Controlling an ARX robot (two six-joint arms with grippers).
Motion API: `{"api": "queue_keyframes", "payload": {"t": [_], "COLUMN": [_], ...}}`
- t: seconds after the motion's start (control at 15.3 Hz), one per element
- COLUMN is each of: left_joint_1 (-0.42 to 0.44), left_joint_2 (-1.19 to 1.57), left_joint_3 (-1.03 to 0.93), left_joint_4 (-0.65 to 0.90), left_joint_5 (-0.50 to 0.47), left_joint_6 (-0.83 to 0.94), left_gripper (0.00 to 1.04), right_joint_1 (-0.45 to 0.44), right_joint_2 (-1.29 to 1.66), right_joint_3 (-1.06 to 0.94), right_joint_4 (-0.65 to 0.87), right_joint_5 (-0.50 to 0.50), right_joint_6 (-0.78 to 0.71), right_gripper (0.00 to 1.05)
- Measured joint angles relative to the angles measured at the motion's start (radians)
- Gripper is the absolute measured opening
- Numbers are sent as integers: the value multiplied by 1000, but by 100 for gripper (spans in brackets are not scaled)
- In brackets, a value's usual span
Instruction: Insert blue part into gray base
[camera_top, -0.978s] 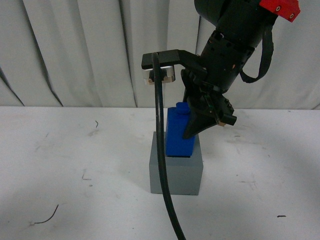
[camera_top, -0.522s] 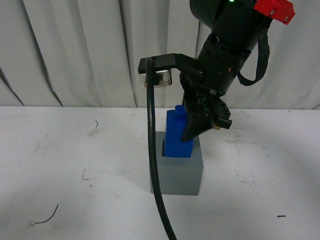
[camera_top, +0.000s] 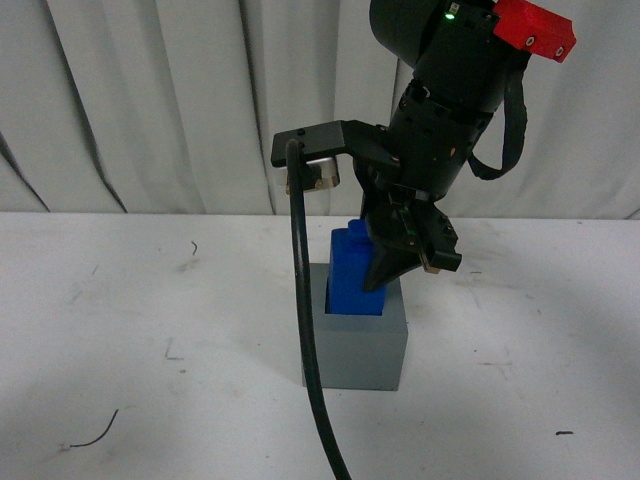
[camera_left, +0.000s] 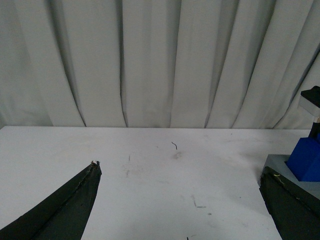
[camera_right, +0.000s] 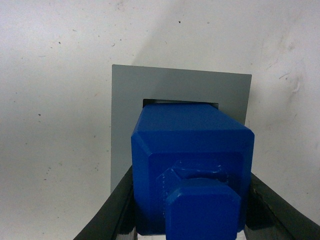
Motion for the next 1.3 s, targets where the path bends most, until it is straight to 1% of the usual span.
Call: {"api": "queue_keyframes", "payload": {"t": [0.07, 0.2, 0.26, 0.33, 0.39, 0.52, 0.65, 0.72, 0.78, 0.85, 0.91, 1.04, 1.17, 1.24, 1.3], "left_joint_1": [0, 0, 0, 0, 0, 0, 0, 0, 0, 0, 0, 0, 0, 0, 0], "left_joint_2": [0, 0, 0, 0, 0, 0, 0, 0, 0, 0, 0, 0, 0, 0, 0], "left_joint_3": [0, 0, 0, 0, 0, 0, 0, 0, 0, 0, 0, 0, 0, 0, 0], "left_joint_4": [0, 0, 0, 0, 0, 0, 0, 0, 0, 0, 0, 0, 0, 0, 0], "left_joint_5": [0, 0, 0, 0, 0, 0, 0, 0, 0, 0, 0, 0, 0, 0, 0], "left_joint_6": [0, 0, 0, 0, 0, 0, 0, 0, 0, 0, 0, 0, 0, 0, 0], "left_gripper": [98, 98, 98, 98, 98, 98, 98, 98, 98, 98, 98, 98, 98, 98, 98], "right_joint_1": [1, -1, -2, -2, -2, -3, -18, -36, -64, -77, -89, -123, -181, -220, -272], "right_joint_2": [0, 0, 0, 0, 0, -18, -138, -223, -382, -453, -516, -640, -774, -842, -913], "right_joint_3": [0, 0, 0, 2, 8, 10, -91, -167, -366, -489, -618, -933, -1215, -1336, -1469], "right_joint_4": [-8, -37, -45, -50, -50, -20, 104, 222, 529, 736, 943, 1382, 1674, 1783, 1877], "right_joint_5": [6, 10, 8, 2, -26, -97, -197, -235, -264, -228, -171, 1, 114, 138, 155], "right_joint_6": [-1, -37, -53, -66, -89, -110, -68, -27, 108, 216, 354, 662, 929, 1014, 1069], "right_gripper": [57, 84, 93, 100, 97, 98, 98, 98, 98, 98, 98, 98, 98, 98, 98]}}
